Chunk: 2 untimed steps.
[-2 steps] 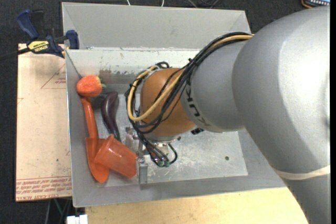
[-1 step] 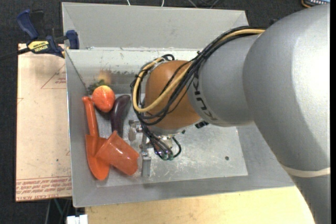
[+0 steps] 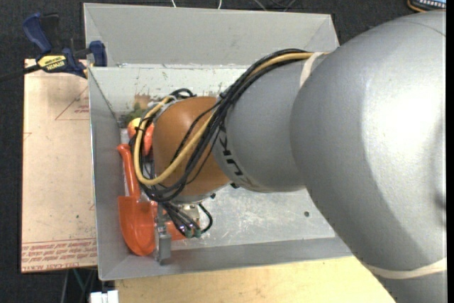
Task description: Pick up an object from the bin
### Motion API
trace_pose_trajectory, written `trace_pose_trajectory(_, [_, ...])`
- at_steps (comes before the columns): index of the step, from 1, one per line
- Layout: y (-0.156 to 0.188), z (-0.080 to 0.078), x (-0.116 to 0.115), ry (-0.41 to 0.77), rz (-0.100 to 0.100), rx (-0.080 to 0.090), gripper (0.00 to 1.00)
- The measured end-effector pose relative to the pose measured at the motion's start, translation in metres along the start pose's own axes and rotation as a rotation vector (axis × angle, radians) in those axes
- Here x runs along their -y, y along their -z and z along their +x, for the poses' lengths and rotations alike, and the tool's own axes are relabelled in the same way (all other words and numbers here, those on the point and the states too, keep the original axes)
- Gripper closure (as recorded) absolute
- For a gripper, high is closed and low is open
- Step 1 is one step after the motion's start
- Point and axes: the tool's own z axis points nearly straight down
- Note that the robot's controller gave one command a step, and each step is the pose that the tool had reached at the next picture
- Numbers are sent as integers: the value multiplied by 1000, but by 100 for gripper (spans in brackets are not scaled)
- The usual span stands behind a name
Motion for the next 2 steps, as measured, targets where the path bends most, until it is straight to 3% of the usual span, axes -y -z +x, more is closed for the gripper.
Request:
trace_pose_trajectory(1, [-27, -19, -9, 231, 8, 21, 0])
trace_pose_trajectory(2, [-25, -27, 1, 456, -3, 13, 100])
